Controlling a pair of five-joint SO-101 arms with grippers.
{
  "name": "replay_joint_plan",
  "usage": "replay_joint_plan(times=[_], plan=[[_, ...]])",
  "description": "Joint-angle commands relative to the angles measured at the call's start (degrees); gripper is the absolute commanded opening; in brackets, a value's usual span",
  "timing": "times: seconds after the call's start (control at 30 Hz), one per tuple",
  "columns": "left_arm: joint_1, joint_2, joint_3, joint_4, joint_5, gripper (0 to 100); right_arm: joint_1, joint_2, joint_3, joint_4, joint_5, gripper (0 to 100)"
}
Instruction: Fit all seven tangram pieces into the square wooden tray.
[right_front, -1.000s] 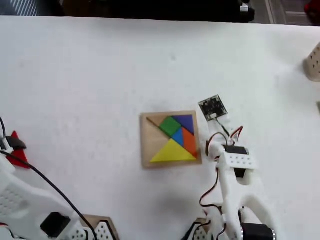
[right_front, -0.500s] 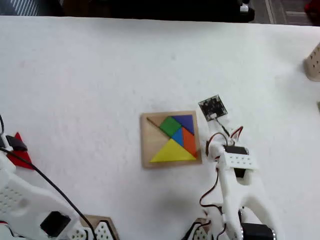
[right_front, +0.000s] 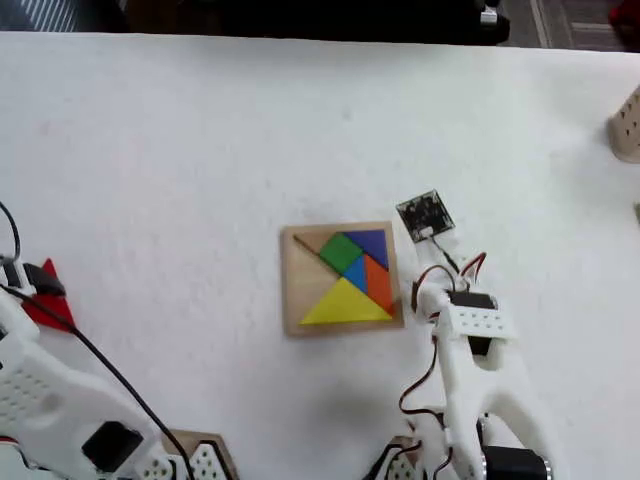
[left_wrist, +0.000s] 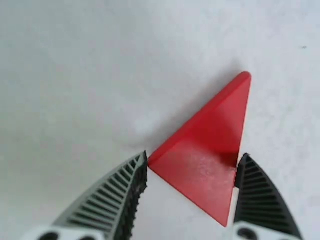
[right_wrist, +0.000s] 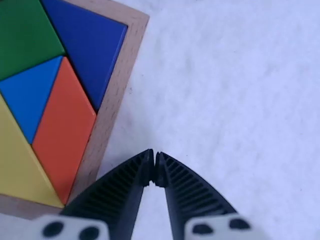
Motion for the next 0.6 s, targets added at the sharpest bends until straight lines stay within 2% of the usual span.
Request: replay_joint_plan(times=[0.0, 0.57], plan=[[2.2, -4.0, -2.5, 0.5, -1.9, 28, -0.5, -1.9, -0.3, 0.0, 1.1, 1.8], [3.9, -1.9, -0.3, -1.7, -2.4, 28, -0.5, -1.9, -0.3, 0.0, 1.1, 1.8]])
